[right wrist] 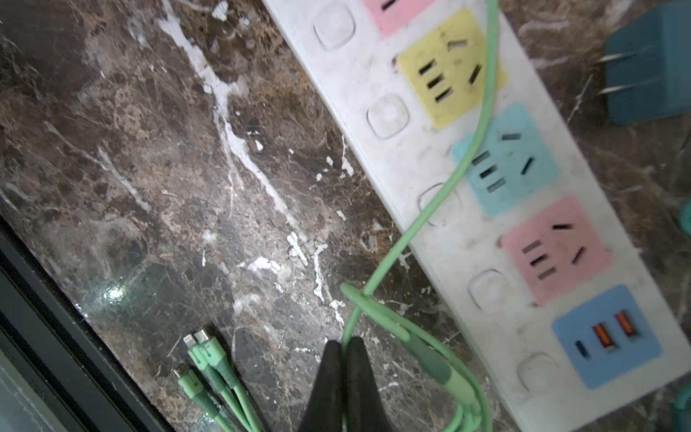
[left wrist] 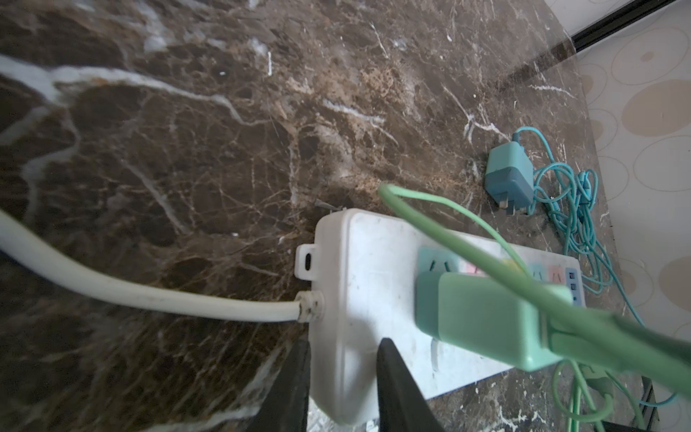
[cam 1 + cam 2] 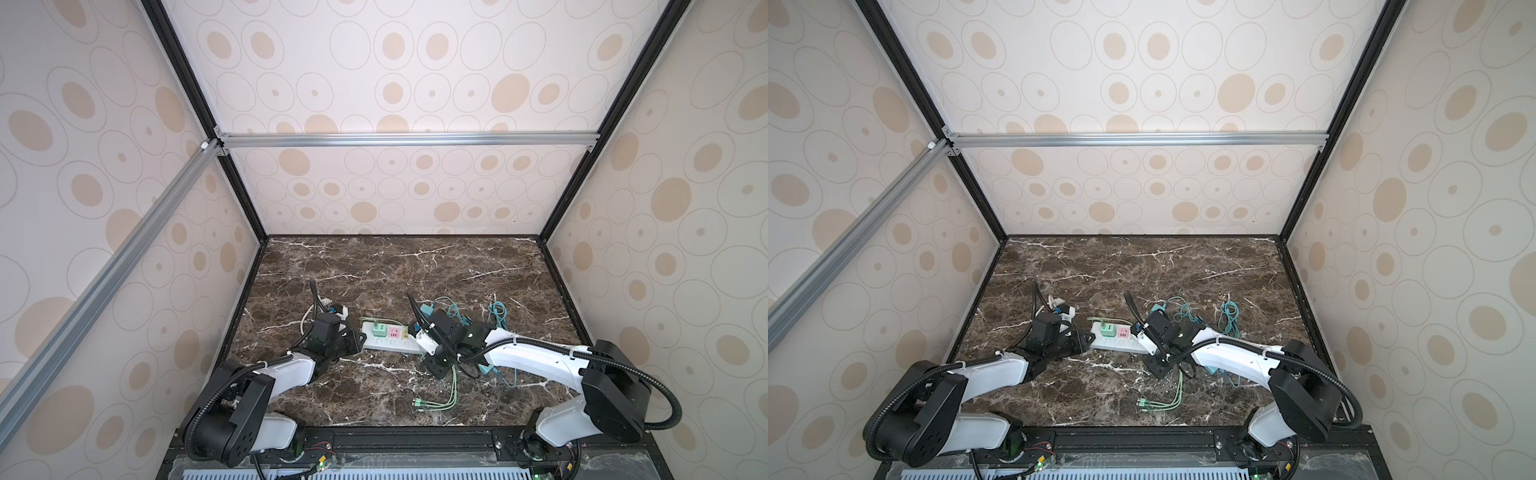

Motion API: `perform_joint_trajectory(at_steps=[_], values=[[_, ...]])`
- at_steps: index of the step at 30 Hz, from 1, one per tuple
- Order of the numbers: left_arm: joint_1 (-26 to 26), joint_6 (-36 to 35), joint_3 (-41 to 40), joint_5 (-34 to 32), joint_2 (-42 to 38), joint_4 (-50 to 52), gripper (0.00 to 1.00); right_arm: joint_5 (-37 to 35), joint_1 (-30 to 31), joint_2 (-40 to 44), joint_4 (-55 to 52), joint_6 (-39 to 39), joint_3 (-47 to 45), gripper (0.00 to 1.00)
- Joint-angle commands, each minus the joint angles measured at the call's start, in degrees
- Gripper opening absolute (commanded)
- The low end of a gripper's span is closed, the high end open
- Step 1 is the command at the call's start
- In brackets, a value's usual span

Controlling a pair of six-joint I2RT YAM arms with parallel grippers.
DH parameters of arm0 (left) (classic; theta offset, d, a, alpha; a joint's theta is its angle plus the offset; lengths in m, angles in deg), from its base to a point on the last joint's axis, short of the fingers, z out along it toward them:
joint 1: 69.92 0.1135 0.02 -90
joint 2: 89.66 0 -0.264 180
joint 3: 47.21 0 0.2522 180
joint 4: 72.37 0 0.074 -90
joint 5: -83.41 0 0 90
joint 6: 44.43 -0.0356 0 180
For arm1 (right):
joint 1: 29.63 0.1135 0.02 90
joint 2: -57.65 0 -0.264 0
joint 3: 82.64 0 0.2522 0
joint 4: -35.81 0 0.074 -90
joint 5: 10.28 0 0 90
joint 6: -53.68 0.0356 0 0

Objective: Insert plugs into power strip
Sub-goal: Pick up the power cord from the bottom-center of the table, then place the power cord at the top-center of the table.

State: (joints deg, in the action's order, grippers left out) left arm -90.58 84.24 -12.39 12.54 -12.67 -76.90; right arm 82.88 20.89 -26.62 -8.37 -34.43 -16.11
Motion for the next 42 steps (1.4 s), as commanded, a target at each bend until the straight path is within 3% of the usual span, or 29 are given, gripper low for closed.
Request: perform_joint_trajectory(at_steps=[1, 7, 17, 23, 26, 28, 29, 34, 39, 42], values=[[0.2, -1.4, 1.8, -0.7, -1.0, 1.1, 0.31, -3.1, 0.1, -0.2, -4.0, -3.0, 4.7, 0.00], [0.2, -0.7, 1.2, -0.1, -1.9, 0.6, 0.31, -6.7, -1.2, -5.4, -5.1, -9.3, 16.6, 0.00], [0.2, 1.2, -4.3, 0.5, -8.5, -1.1, 0.32, -6.6, -3.5, -19.4, -1.0, -16.7, 34.6, 0.00], [0.3, 2.0, -6.3, -0.3, -12.2, -0.5, 0.32, -6.8, -4.7, -28.0, 1.7, -16.4, 44.1, 0.00], [0.3, 2.1, -6.7, -0.5, -13.2, -0.3, 0.32, -9.4, -6.3, -31.7, 0.6, -11.8, 48.4, 0.11], [0.3, 2.2, -6.8, -0.5, -13.5, -0.2, 0.32, -9.2, -8.0, -33.7, -3.3, -8.0, 51.6, 0.31], [0.3, 2.2, -6.8, -0.4, -13.4, -0.2, 0.32, -8.5, -8.6, -34.0, -5.0, -6.5, 52.4, 0.35], [0.4, 2.1, -6.3, -0.3, -12.9, -0.1, 0.32, -7.1, -9.8, -27.6, -5.0, -3.1, 46.2, 0.54], [0.4, 1.5, -4.7, 0.1, -13.4, 1.8, 0.32, -7.7, -10.2, -20.2, -11.8, 4.2, 39.8, 0.54], [0.4, 0.9, -3.6, -0.1, -14.3, 4.1, 0.33, -5.5, -10.1, -17.1, -10.5, 9.1, 31.7, 0.55]])
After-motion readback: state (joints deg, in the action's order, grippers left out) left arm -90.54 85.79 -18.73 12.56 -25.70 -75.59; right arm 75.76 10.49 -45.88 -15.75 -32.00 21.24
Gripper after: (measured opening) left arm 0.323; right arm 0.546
